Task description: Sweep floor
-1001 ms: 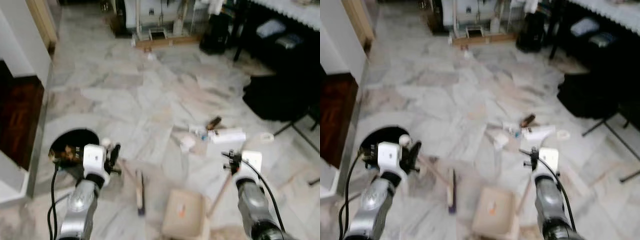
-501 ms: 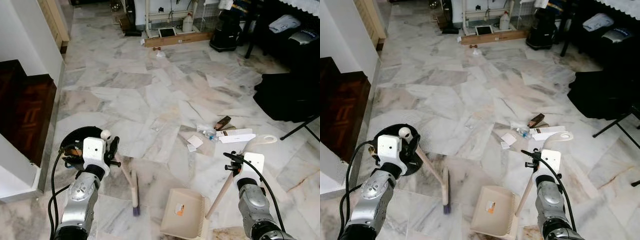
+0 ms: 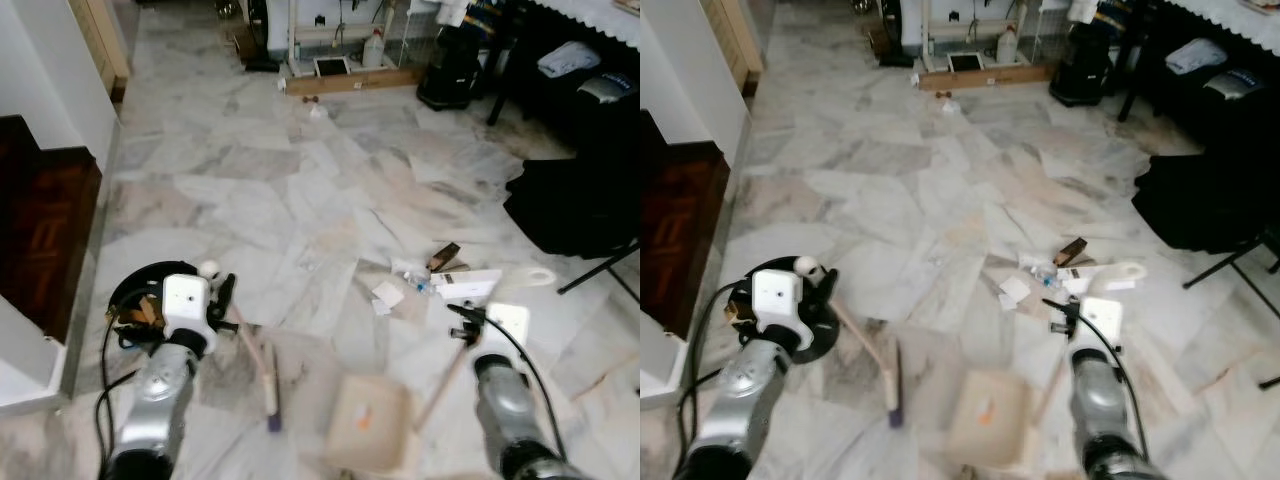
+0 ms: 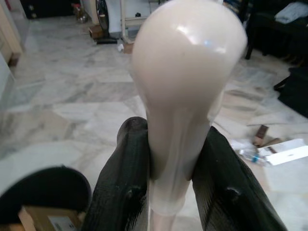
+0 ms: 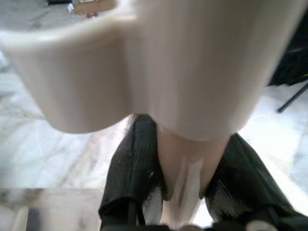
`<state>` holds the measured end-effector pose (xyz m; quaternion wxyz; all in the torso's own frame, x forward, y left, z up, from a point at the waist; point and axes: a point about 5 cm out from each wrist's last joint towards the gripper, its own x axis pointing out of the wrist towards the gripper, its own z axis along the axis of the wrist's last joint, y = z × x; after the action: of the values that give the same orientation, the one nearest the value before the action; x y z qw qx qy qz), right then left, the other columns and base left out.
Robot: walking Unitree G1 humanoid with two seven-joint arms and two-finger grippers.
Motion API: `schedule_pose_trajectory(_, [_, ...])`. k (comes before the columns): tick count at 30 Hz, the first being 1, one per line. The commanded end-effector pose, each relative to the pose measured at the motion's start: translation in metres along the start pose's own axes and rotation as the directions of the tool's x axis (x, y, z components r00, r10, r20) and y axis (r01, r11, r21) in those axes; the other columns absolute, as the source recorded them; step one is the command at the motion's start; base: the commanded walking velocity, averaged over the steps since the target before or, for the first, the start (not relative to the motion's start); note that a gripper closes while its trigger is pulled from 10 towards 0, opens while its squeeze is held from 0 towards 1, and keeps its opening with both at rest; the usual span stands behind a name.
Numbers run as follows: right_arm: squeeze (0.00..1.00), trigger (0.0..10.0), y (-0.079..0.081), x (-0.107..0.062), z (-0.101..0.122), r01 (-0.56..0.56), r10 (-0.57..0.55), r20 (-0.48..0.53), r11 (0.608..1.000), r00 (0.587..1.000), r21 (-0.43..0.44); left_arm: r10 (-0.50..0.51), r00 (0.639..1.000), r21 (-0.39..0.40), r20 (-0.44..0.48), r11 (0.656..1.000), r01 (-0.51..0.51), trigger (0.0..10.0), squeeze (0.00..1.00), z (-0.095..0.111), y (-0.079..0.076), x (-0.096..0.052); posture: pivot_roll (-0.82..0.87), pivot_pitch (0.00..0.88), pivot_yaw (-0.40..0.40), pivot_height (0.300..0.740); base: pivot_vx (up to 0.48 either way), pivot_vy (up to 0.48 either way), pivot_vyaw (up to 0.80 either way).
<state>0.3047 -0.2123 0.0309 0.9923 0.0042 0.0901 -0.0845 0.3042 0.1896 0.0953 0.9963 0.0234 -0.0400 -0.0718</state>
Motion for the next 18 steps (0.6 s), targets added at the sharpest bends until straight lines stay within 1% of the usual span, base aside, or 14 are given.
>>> schedule_pose_trajectory(1, [0.00,10.0,-0.0093,0.0019,0.0057,0.026,-0.025,0.023,1.000,0.999,-0.010,-0.015,0.999,-0.001,0.051,1.000,0.015,10.0,0.00,0.0099,-0.0050,0.0060,0.03,0.076,0.013,0.740,0.364,0.000,0.00])
schedule_pose_trajectory(18, [0.00,10.0,-0.0084,0.0025,0.0065,0.023,-0.023,0.024,1.000,0.999,-0.010,-0.013,0.998,-0.003,0.062,1.000,0.013,10.0,0.00,0.0116,-0.0061,0.0073,0.03,0.077,0.009,0.740,0.366,0.000,0.00])
